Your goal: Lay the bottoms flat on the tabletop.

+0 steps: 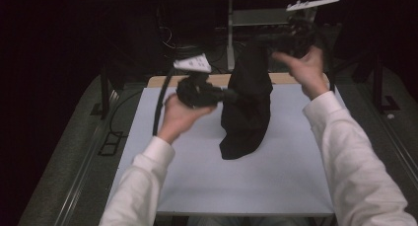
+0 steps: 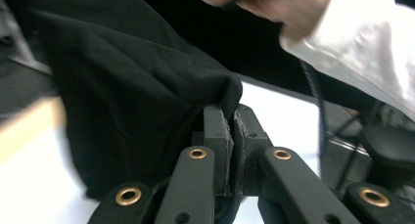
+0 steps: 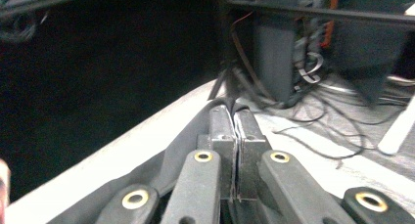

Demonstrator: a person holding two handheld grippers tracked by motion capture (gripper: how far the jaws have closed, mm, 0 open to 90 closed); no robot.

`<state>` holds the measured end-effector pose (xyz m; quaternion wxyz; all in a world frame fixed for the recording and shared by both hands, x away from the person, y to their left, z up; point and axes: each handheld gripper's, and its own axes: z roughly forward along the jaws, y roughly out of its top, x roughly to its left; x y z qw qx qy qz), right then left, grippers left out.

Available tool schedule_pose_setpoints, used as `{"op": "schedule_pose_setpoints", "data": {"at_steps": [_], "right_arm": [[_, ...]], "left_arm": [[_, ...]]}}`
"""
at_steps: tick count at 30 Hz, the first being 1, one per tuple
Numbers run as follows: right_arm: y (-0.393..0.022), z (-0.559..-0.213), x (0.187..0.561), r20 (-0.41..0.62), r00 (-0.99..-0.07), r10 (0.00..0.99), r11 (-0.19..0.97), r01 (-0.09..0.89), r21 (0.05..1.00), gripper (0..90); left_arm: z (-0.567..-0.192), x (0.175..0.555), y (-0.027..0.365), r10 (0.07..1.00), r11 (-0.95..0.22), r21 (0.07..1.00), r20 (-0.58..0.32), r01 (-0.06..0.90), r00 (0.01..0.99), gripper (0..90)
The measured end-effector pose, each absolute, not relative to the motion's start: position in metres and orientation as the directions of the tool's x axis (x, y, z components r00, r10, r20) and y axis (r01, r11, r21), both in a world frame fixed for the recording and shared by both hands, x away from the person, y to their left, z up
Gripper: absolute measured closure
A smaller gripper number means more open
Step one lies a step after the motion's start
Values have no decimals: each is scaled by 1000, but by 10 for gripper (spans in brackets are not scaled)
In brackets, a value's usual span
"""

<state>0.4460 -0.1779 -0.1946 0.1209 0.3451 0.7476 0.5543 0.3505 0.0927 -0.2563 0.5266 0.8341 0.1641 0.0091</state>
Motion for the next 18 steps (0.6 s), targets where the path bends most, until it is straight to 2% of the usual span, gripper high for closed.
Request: {"op": "schedule_pose_setpoints", "data": {"at_steps": [3, 4, 8, 15, 18], "right_arm": [[-151, -222, 439, 212, -771, 600, 200, 402, 894, 876], [-132, -246, 434, 218, -794, 567, 246, 416, 875, 876], [-108, -285, 425, 244, -815, 525, 303, 448, 841, 876], [-76, -358, 399, 312, -837, 450, 392, 499, 773, 876], [-73, -386, 380, 378, -832, 405, 401, 533, 745, 874]], "left_arm": [[-303, 334, 83, 282, -432, 850, -190, 301, 941, 856], [-318, 329, 81, 282, -446, 837, -206, 318, 937, 856], [-363, 315, 83, 296, -497, 779, -263, 383, 918, 856], [-390, 291, 116, 336, -570, 691, -297, 444, 894, 854], [-396, 281, 138, 352, -549, 690, -320, 471, 879, 847]]}}
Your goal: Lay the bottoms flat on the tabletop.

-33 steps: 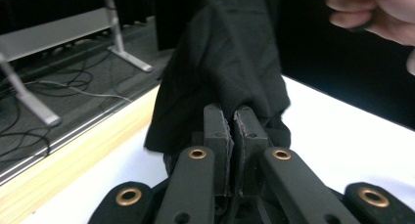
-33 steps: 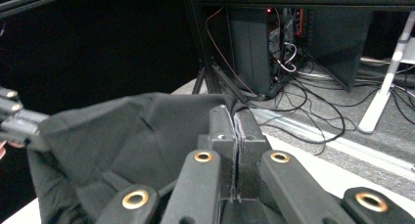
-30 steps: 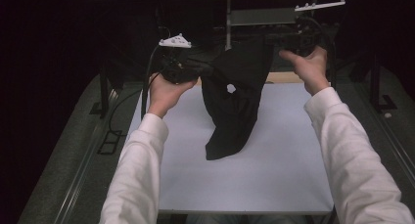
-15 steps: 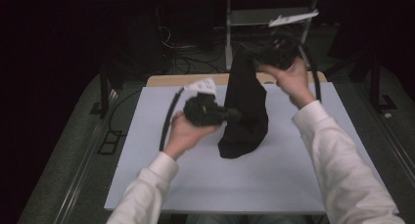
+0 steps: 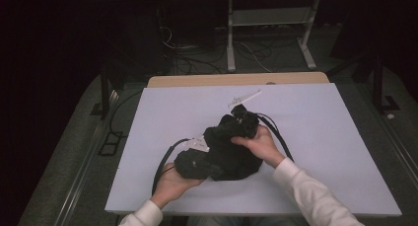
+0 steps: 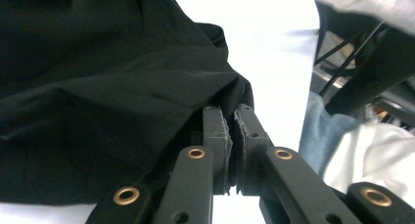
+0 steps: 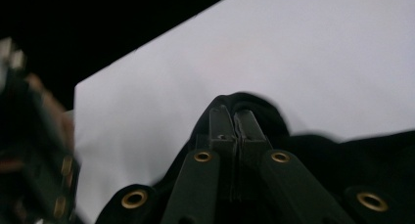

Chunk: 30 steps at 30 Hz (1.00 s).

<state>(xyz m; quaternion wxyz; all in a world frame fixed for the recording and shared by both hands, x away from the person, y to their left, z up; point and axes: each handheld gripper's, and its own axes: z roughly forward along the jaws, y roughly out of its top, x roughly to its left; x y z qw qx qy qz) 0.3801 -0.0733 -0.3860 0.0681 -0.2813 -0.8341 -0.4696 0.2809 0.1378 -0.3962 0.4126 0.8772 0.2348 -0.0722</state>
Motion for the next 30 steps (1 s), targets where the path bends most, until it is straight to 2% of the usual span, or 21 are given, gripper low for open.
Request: {"op": "schedule_pose_setpoints", "data": {"at_steps": [4, 5, 6, 8, 9, 10, 11, 12, 13, 15, 17, 21, 23, 25, 26, 30], "right_arm": [[-76, -404, 363, 408, -828, 384, 432, 552, 713, 874], [-78, -409, 357, 418, -824, 383, 442, 560, 701, 874], [-82, -416, 346, 427, -823, 375, 453, 564, 690, 874], [-84, -418, 341, 432, -821, 374, 454, 568, 686, 874], [-89, -421, 333, 441, -819, 367, 452, 571, 685, 874], [-89, -421, 333, 441, -819, 367, 452, 571, 685, 874], [-92, -423, 327, 458, -811, 364, 451, 583, 675, 874], [-92, -423, 327, 458, -811, 364, 451, 583, 675, 874], [-94, -426, 322, 472, -805, 359, 451, 592, 668, 872], [-95, -426, 321, 473, -805, 358, 451, 593, 667, 871], [-95, -428, 317, 487, -800, 350, 450, 600, 662, 872], [-94, -432, 308, 497, -803, 329, 470, 596, 651, 871], [-94, -434, 304, 504, -804, 316, 487, 593, 641, 870], [-93, -434, 301, 498, -814, 299, 507, 578, 639, 868], [-92, -434, 300, 493, -821, 286, 519, 566, 641, 860], [-98, -424, 306, 468, -831, 301, 510, 555, 658, 673]], "left_arm": [[-395, 280, 153, 367, -508, 704, -344, 496, 864, 819], [-394, 281, 157, 382, -489, 711, -347, 505, 857, 793], [-391, 285, 166, 390, -438, 724, -380, 532, 839, 728], [-390, 287, 170, 402, -412, 732, -388, 542, 829, 711], [-388, 290, 173, 421, -385, 737, -396, 556, 816, 630], [-388, 293, 176, 436, -364, 736, -407, 571, 802, 630], [-388, 297, 177, 454, -350, 733, -412, 583, 790, 583], [-389, 300, 178, 465, -345, 730, -413, 590, 783, 583], [-394, 306, 175, 496, -352, 714, -406, 605, 768, 521], [-397, 308, 173, 508, -362, 706, -398, 609, 763, 504], [-404, 312, 169, 536, -366, 689, -393, 626, 747, 437], [-417, 323, 167, 573, -348, 651, -421, 674, 703, 405], [-421, 327, 165, 570, -348, 631, -445, 693, 691, 409], [-425, 329, 161, 573, -363, 605, -454, 708, 682, 489], [-428, 330, 159, 571, -376, 591, -459, 714, 681, 489], [-434, 331, 151, 564, -422, 556, -457, 716, 688, 756]]}}
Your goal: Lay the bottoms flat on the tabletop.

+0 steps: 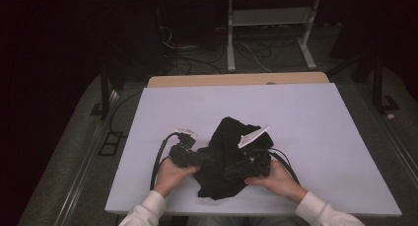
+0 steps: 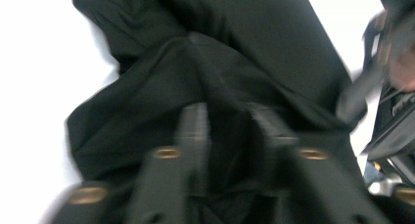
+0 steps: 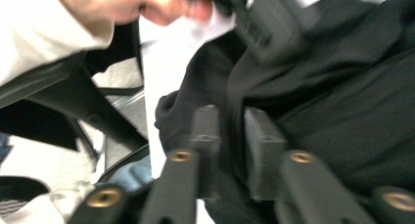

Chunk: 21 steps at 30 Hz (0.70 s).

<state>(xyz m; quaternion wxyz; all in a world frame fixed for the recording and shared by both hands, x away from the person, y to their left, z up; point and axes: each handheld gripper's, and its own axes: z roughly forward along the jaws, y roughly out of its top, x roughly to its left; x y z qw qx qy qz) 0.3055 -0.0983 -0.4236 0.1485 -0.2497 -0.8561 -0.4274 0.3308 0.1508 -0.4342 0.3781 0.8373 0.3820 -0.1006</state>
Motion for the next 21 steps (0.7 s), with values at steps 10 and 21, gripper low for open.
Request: {"op": "schedule_pose_setpoints", "data": {"at_steps": [10, 21], "right_arm": [[-174, -380, 369, 372, -695, 616, 280, 634, 721, 387], [-214, -429, 390, 424, -488, 763, 166, 782, 601, 342]], "left_arm": [[-416, 321, 171, 584, -415, 636, -363, 651, 727, 888], [-402, 317, 255, 747, -255, 662, -328, 705, 578, 889]]}}
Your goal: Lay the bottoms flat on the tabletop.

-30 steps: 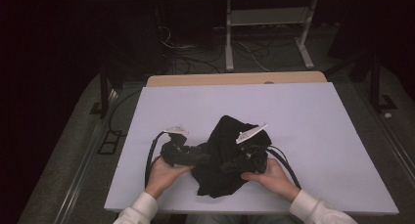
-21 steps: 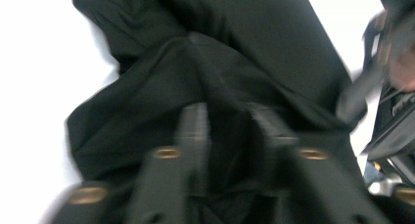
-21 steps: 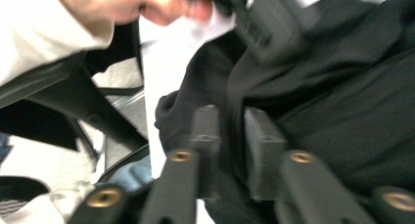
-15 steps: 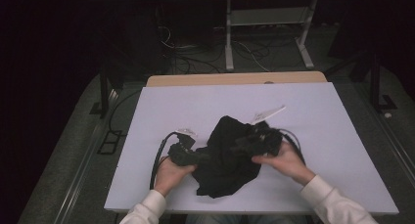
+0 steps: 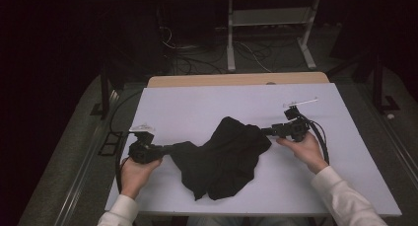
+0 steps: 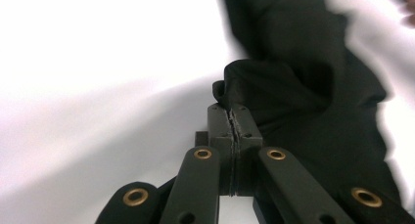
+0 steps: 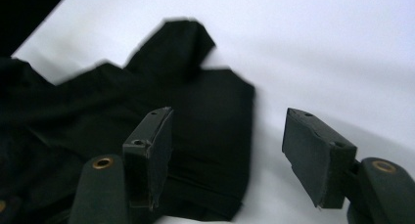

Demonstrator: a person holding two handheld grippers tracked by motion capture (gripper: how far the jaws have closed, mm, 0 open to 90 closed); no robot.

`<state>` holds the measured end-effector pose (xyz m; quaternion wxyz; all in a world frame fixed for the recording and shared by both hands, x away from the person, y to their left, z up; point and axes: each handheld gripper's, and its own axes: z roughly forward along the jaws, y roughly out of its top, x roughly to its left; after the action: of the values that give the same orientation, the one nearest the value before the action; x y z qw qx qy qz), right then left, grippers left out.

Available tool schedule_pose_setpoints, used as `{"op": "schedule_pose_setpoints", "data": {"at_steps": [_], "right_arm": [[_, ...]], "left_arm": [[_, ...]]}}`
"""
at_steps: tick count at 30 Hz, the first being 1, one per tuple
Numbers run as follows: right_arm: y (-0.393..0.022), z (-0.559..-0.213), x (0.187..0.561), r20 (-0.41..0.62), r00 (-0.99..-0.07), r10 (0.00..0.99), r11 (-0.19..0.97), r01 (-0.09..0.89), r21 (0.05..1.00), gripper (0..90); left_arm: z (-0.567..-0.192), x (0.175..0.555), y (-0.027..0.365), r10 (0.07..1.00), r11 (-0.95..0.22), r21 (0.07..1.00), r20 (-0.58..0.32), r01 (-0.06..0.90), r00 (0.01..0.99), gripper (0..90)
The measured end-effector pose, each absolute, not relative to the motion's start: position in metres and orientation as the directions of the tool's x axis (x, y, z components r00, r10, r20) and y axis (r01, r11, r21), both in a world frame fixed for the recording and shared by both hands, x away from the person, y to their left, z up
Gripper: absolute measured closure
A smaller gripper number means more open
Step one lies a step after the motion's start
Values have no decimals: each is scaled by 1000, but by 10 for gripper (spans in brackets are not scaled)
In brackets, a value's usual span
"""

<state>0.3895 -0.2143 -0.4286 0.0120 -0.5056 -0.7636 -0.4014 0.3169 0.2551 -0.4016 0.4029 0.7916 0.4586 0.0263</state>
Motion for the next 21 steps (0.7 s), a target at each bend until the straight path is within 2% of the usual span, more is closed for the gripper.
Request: {"op": "schedule_pose_setpoints", "data": {"at_steps": [3, 7, 8, 10, 11, 12, 13, 14, 17, 18, 21], "right_arm": [[-211, -436, 390, 442, -487, 753, 167, 791, 588, 336], [-202, -443, 391, 468, -494, 733, 174, 801, 573, 350], [-199, -444, 391, 473, -498, 727, 177, 801, 572, 371], [-193, -447, 392, 485, -501, 717, 182, 806, 563, 480], [-188, -451, 393, 511, -497, 702, 184, 819, 544, 679], [-186, -453, 394, 524, -496, 692, 183, 823, 538, 766], [-186, -453, 394, 524, -496, 692, 183, 823, 538, 766], [-185, -454, 395, 537, -492, 685, 181, 829, 529, 855], [-186, -445, 402, 522, -486, 701, 168, 824, 541, 873], [-191, -428, 409, 518, -500, 694, 154, 806, 571, 875], [-194, -408, 415, 516, -515, 684, 144, 789, 597, 875]], "left_arm": [[-414, 315, 267, 783, -265, 611, -315, 746, 536, 889], [-423, 313, 271, 789, -249, 598, -331, 762, 518, 885], [-422, 314, 270, 788, -247, 601, -333, 760, 518, 885], [-419, 316, 266, 792, -251, 609, -318, 752, 522, 873], [-417, 317, 264, 795, -255, 615, -306, 746, 524, 774], [-414, 319, 261, 796, -254, 621, -301, 741, 525, 751], [-411, 322, 258, 798, -248, 636, -294, 731, 526, 751], [-408, 325, 255, 798, -240, 649, -292, 722, 527, 712], [-400, 337, 243, 792, -203, 678, -311, 706, 526, 565], [-399, 351, 231, 753, -199, 670, -363, 715, 549, 492], [-404, 364, 215, 719, -230, 643, -394, 730, 573, 428]]}}
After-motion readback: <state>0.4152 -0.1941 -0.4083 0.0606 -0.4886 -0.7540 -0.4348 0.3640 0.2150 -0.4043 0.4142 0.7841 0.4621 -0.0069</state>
